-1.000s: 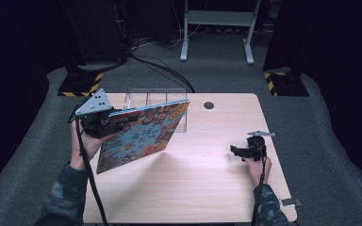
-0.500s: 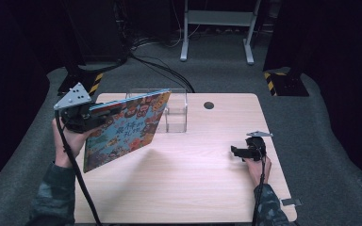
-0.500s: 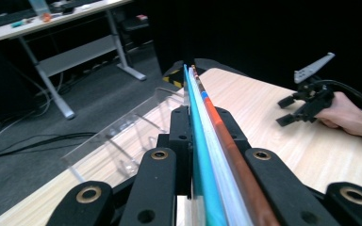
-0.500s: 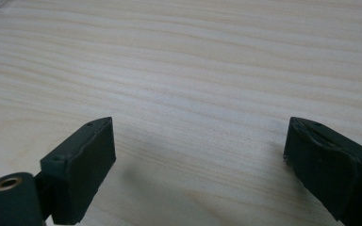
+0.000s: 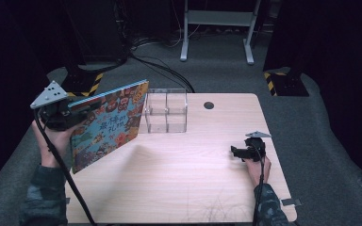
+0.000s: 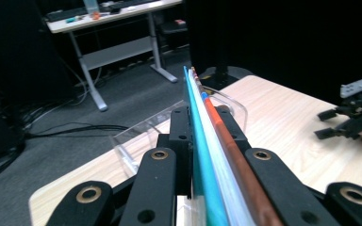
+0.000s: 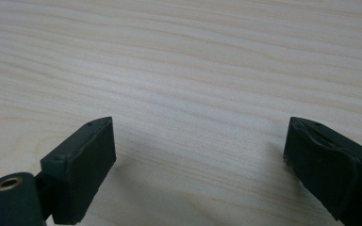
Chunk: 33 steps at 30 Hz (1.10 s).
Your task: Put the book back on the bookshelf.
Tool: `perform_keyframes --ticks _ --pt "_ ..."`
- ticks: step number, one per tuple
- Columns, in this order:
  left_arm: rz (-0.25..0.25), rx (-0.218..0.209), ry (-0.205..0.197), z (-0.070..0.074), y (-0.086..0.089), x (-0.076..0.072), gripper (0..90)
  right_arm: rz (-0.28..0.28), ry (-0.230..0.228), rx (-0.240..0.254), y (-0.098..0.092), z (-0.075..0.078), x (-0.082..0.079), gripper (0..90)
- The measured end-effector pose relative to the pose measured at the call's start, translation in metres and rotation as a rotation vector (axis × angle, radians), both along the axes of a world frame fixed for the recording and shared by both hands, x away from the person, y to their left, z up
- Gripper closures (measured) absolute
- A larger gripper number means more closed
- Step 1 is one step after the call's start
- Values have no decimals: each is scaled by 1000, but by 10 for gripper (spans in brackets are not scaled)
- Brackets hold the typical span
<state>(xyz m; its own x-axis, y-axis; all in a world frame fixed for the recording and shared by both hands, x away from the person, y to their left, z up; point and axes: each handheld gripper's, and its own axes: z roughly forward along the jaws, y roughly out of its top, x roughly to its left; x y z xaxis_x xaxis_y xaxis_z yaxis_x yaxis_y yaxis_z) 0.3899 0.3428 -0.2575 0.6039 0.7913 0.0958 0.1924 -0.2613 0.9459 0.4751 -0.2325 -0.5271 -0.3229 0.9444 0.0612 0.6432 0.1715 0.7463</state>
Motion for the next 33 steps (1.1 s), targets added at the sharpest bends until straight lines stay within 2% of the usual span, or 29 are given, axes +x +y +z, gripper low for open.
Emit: perform_keyframes --ticks 4,10,19,24,28,29,31,33 --pt "33 -11 -8 -3 3 2 808 -5 1 -11 1 0 0 89" --pt "72 -49 2 -6 2 10 807 -6 -1 -13 2 0 0 91" --pt "122 -82 -24 -13 -6 23 808 5 -2 -50 3 0 0 93" --pt "157 -102 -35 -19 -8 30 808 3 -3 -48 3 0 0 96" --pt "165 -109 -47 -23 -12 33 807 0 -3 -49 4 0 0 96" --pt "169 -115 -52 -24 -13 34 807 -18 -7 -44 5 -1 0 97" --pt "170 -127 -55 -26 -15 36 808 2 -4 -51 3 0 0 98" --pt "175 -132 -60 -28 -17 37 807 -14 -7 -44 5 -1 0 98"
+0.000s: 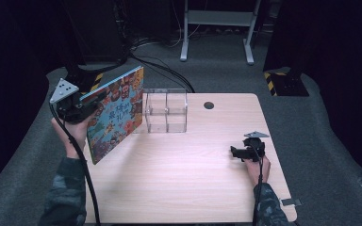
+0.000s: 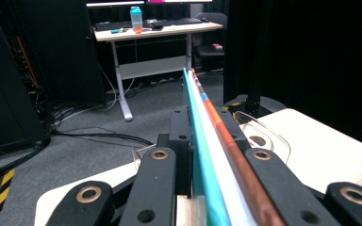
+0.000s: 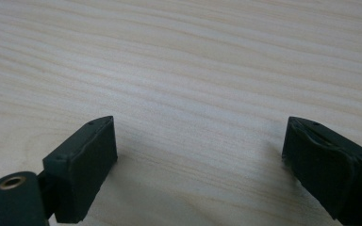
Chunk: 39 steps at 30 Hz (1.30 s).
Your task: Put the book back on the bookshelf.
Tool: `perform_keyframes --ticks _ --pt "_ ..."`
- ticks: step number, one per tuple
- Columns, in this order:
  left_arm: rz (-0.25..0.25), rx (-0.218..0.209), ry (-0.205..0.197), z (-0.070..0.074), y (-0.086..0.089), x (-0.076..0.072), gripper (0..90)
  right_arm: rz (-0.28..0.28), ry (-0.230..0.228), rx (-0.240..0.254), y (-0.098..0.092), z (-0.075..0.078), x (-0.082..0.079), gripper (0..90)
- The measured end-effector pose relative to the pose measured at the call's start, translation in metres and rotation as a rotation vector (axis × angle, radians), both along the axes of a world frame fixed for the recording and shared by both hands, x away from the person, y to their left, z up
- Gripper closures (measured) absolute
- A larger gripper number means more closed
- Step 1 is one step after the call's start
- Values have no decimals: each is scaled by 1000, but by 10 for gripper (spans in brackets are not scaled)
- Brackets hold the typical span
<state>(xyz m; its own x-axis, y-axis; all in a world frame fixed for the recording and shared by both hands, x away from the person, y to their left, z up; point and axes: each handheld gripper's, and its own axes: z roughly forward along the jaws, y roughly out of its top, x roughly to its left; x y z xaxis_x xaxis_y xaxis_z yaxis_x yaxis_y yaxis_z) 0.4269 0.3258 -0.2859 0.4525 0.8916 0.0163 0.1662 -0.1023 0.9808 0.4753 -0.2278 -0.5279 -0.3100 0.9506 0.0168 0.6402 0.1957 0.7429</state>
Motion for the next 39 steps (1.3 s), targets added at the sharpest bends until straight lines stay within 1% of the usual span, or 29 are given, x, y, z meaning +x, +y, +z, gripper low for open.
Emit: perform_keyframes --ticks 3,7,10,12,14,18,21,23,25,26,28,33,36,37,39 --pt "24 0 -15 -4 -4 1 807 7 2 -3 -1 0 0 99" --pt "59 13 -41 -9 -10 2 807 -4 -1 0 0 0 0 99" --pt "74 -4 -57 -13 -13 4 807 -4 -1 0 0 0 0 99" --pt "76 -22 -62 -16 -14 5 807 0 1 0 0 0 0 101" --pt "83 -31 -67 -19 -15 6 807 -2 4 1 0 0 -1 102" --pt "107 -29 -80 -28 -20 9 807 10 1 -9 -1 0 -1 104" --pt "130 -35 -86 -34 -23 12 807 9 1 -9 -1 0 -1 105" --pt "137 -44 -90 -38 -24 13 807 9 1 -8 -1 0 -1 105" --pt "142 -54 -89 -40 -25 14 807 10 1 -8 -1 0 -1 105" --pt "149 -66 -98 -42 -26 15 807 10 1 -8 -1 0 -1 105" --pt "158 -69 -107 -42 -27 14 806 10 1 -8 -1 0 -1 105" --pt "188 -88 -141 -46 -35 13 806 10 0 -8 -1 0 -1 106" --pt "195 -88 -148 -50 -40 13 807 13 0 -11 -1 0 -1 107" --pt "195 -88 -144 -51 -41 14 806 13 0 -11 -1 0 -1 108" --pt "202 -97 -148 -54 -44 15 807 13 0 -11 -1 0 -1 109"
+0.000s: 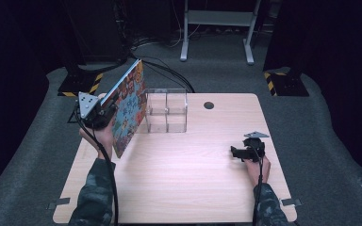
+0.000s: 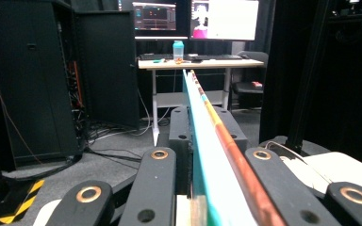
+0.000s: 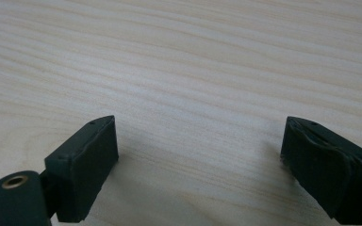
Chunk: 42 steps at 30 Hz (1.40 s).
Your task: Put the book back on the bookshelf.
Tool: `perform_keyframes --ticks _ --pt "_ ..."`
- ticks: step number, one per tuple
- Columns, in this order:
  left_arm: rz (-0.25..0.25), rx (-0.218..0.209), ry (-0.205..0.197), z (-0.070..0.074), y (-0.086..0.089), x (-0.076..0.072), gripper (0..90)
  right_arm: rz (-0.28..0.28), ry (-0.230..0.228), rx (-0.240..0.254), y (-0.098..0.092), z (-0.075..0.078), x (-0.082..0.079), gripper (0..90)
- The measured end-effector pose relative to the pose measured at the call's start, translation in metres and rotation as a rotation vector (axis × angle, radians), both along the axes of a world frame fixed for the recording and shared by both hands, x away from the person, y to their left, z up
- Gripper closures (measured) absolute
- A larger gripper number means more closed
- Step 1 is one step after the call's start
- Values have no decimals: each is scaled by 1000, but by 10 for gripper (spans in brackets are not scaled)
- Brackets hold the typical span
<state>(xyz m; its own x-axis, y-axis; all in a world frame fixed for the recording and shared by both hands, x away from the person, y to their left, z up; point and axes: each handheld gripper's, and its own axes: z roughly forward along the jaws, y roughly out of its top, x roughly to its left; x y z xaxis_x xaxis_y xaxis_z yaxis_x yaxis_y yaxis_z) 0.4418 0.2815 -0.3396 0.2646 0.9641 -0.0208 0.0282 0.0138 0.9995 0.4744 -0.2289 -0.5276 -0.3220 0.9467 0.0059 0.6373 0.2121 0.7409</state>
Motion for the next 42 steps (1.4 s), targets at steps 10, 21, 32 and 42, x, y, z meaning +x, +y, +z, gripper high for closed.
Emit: perform_keyframes --ticks 10,21,32,42 --pt "39 -32 -15 -14 -8 6 806 -5 0 1 0 0 0 112" --pt "42 -48 -34 -23 -9 10 806 -7 -1 1 1 0 -1 115" --pt "39 -64 -38 -34 -9 13 804 -6 -2 2 1 0 -1 117" --pt "41 -71 -43 -39 -8 12 802 0 0 -5 0 0 -1 124"
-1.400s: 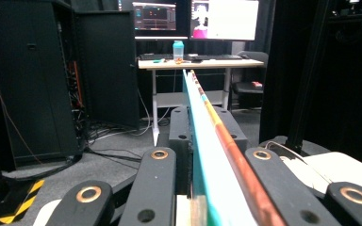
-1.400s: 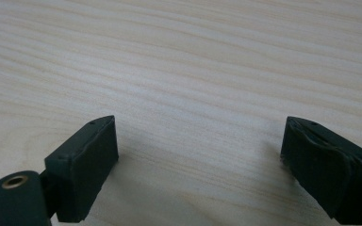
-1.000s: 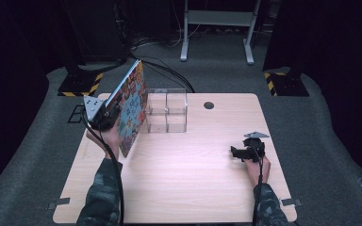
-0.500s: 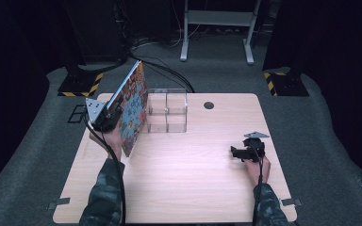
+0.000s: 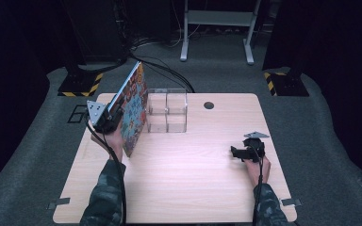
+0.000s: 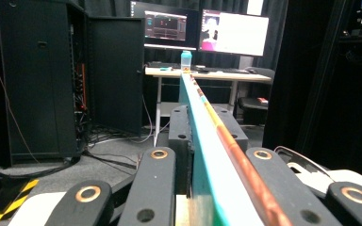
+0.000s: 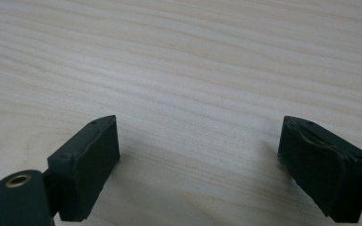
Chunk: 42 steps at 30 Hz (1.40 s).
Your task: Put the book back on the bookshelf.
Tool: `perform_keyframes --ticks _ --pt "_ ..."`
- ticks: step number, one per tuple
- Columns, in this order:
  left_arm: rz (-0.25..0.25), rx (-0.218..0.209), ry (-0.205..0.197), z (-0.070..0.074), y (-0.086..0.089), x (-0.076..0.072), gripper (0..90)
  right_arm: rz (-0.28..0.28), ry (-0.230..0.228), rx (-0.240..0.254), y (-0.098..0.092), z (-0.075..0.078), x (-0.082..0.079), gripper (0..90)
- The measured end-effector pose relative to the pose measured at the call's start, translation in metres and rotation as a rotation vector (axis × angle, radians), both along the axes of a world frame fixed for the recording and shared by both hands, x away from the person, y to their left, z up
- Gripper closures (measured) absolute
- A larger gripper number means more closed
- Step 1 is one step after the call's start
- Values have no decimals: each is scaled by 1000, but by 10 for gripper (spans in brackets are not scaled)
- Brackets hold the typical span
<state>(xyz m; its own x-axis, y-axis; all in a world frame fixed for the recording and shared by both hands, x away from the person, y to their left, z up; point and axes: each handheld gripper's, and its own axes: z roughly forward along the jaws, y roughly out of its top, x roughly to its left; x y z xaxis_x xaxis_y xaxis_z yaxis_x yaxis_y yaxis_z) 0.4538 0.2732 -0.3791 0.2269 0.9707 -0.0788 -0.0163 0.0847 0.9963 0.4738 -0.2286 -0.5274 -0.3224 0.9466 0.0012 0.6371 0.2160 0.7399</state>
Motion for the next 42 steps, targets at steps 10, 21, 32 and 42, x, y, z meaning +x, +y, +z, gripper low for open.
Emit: perform_keyframes --ticks 10,21,32,42 --pt "-35 34 28 1 2 -4 797 2 0 -2 0 0 0 125" --pt "-57 46 65 5 8 -6 769 -2 0 2 0 0 0 125" --pt "-84 74 130 8 20 -13 643 0 -8 0 0 0 0 125" --pt "-100 89 227 10 34 -19 504 -3 -7 3 0 0 0 126"
